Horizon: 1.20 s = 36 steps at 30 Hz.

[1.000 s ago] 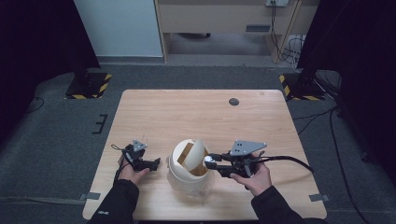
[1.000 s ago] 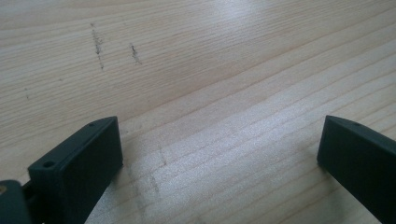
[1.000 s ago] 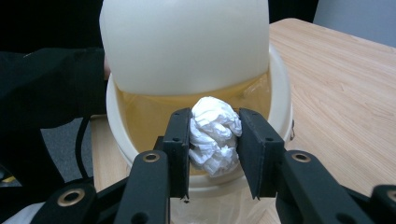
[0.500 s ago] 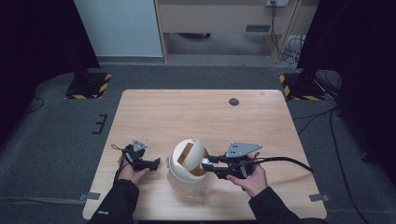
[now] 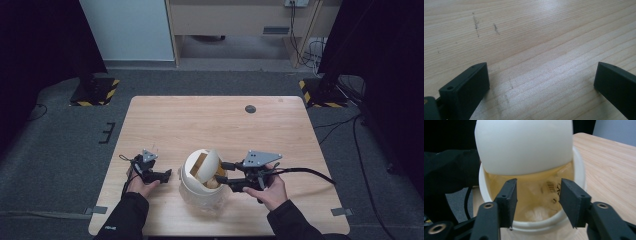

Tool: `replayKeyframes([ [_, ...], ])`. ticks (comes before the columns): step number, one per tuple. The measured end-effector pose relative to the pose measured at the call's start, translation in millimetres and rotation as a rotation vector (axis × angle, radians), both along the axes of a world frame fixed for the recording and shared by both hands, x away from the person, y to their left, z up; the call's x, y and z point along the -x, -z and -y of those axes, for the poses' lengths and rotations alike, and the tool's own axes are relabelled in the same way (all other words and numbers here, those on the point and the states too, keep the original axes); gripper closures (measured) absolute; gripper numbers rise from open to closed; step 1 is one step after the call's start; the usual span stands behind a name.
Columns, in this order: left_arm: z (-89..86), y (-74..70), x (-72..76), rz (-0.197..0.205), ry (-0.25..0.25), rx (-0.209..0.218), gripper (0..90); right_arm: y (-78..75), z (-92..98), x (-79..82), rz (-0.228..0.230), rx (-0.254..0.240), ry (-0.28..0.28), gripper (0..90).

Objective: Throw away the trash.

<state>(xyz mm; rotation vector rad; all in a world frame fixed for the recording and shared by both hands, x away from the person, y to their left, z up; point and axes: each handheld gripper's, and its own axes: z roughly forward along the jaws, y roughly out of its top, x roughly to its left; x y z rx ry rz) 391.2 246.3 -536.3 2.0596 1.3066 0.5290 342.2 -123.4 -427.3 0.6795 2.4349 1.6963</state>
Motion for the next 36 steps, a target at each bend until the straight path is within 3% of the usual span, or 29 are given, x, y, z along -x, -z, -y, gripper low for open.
replayKeyframes([
  [8,0.0,0.0,0.0,0.0,0.0,0.0,0.0,-13.8,17.2,1.4,0.059,0.028,0.042,39.9],
  [16,0.0,0.0,0.0,0.0,0.0,0.0,0.0,-11.6,51.0,-7.6,0.066,0.014,0.173,33.6],
  [26,0.0,0.0,0.0,0.0,0.0,0.0,0.0,15.5,88.9,-20.4,0.026,0.09,0.289,30.8],
  [36,0.0,0.0,0.0,0.0,0.0,0.0,0.0,40.7,113.7,-31.5,-0.037,0.159,0.371,29.1],
])
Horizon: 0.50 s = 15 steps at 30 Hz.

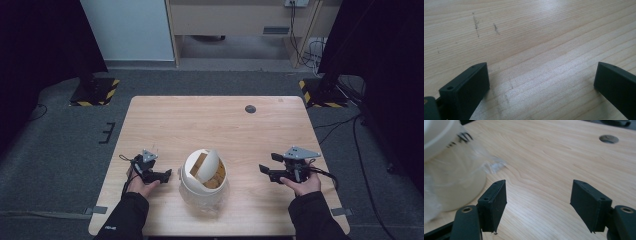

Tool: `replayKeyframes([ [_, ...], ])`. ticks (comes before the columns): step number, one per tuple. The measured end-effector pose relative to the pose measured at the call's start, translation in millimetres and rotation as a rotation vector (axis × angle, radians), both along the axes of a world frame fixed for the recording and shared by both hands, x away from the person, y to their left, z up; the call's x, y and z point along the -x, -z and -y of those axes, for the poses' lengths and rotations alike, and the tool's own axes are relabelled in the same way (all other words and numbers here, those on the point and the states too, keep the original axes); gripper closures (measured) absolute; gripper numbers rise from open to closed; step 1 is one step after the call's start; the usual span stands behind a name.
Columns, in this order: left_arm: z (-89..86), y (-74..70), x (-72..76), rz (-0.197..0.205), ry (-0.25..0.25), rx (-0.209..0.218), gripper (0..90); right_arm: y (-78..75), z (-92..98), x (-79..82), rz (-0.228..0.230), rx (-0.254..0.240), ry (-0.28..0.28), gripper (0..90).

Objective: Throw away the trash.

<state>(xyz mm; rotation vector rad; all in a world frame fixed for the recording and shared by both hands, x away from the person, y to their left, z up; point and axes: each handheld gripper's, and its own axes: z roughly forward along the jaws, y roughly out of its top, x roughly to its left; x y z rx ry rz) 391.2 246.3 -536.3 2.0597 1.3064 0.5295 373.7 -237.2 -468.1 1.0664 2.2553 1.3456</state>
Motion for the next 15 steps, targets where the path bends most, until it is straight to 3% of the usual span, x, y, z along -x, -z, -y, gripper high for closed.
replayKeyframes([
  [7,0.0,0.0,0.0,0.0,0.0,0.0,0.0,18.3,15.0,-8.9,-0.059,0.034,0.083,23.6],
  [15,0.0,0.0,0.0,0.0,0.0,0.0,0.0,37.9,33.0,-21.9,-0.108,0.107,0.155,19.3],
])
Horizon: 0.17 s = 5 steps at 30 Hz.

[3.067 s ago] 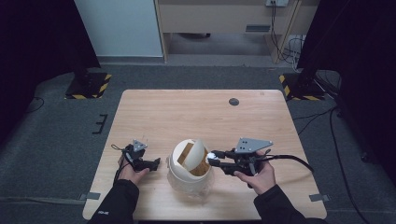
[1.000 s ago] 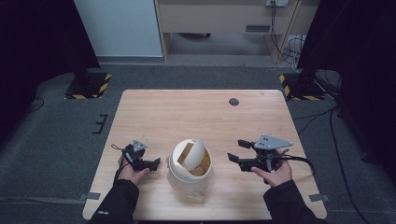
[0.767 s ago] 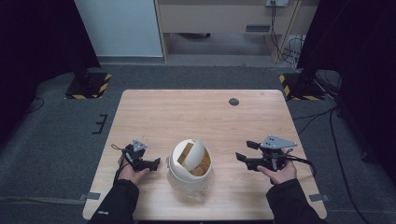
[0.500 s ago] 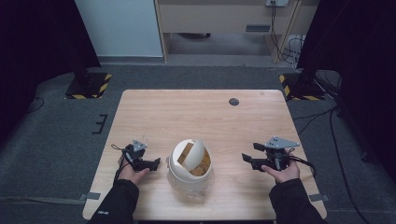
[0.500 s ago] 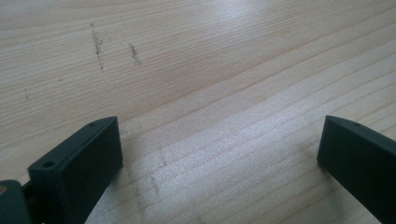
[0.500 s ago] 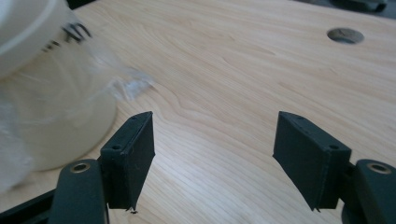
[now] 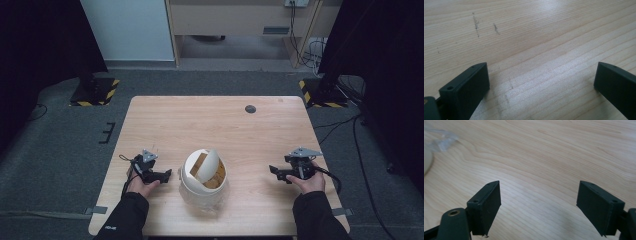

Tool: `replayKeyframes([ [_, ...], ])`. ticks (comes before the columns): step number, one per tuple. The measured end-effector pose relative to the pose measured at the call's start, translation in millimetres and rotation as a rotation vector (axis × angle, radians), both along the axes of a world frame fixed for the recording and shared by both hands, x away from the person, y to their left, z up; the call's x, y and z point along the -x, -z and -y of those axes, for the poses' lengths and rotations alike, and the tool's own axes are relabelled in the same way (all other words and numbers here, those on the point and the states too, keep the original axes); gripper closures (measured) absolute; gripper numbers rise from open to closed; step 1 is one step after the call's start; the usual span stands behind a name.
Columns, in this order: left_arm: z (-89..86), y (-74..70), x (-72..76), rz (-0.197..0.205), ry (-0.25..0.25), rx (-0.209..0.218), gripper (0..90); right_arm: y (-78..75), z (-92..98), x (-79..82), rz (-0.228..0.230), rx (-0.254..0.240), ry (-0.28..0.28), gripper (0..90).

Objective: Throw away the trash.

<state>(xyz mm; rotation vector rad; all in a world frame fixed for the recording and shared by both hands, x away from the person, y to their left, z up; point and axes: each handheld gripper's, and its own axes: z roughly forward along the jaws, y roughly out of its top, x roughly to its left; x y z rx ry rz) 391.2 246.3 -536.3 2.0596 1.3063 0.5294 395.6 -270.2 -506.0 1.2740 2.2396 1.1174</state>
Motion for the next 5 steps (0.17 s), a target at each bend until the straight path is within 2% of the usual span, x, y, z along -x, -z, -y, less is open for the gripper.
replayKeyframes([
  [5,0.0,0.0,0.1,0.0,-0.001,0.0,0.0,5.2,9.2,-3.6,-0.012,0.034,0.041,16.3],
])
